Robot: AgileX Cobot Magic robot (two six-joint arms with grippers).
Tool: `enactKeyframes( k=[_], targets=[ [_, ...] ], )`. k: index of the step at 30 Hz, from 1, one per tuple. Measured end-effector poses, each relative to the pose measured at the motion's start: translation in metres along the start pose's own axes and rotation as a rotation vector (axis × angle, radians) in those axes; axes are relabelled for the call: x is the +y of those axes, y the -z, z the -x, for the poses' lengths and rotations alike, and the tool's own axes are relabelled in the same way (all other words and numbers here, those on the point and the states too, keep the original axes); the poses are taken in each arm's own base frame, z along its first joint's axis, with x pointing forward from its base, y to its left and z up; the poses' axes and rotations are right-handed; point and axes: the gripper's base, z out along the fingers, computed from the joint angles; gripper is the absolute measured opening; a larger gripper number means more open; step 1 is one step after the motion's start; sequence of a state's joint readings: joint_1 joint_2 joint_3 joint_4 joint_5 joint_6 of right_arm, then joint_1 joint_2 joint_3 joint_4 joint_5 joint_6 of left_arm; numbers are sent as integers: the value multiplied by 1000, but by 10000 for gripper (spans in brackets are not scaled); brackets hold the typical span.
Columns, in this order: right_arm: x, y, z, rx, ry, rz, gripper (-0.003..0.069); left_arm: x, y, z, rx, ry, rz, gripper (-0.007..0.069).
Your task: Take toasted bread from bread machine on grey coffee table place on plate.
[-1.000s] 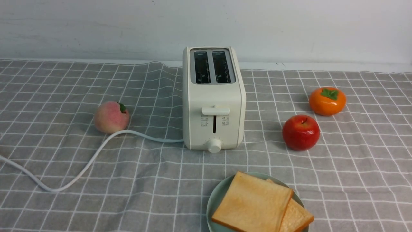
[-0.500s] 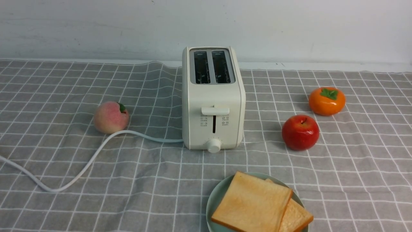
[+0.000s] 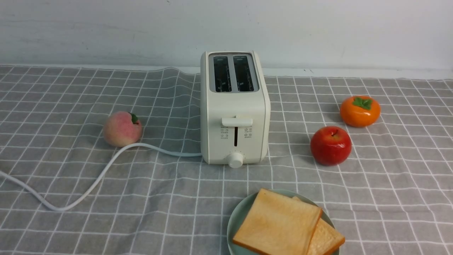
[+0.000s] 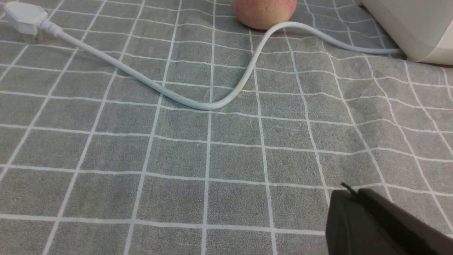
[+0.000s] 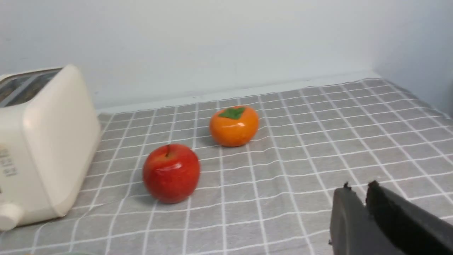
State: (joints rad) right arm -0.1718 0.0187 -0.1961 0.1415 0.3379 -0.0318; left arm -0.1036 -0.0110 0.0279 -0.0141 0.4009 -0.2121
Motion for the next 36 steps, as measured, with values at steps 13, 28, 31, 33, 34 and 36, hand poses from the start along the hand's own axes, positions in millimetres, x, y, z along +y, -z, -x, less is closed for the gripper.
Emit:
enactKeyframes(
  k=[13,28,31,33,34,36],
  targets=[
    [-3,0,0,-6,-4,-62,85,0,0,0,0,0,0,16],
    [7,0,-41,261,-60,144,95,0,0,-1,2,0,0,17],
    [5,-6,-62,278,-99,141,97,0,0,-1,2,1,0,17],
    [4,-9,-71,270,-109,134,98,0,0,-1,2,1,0,17],
    [3,-11,-72,245,-94,131,100,0,0,-1,2,1,0,17],
    [2,-11,-72,238,-51,134,104,0,0,-1,2,1,0,17]
  ],
)
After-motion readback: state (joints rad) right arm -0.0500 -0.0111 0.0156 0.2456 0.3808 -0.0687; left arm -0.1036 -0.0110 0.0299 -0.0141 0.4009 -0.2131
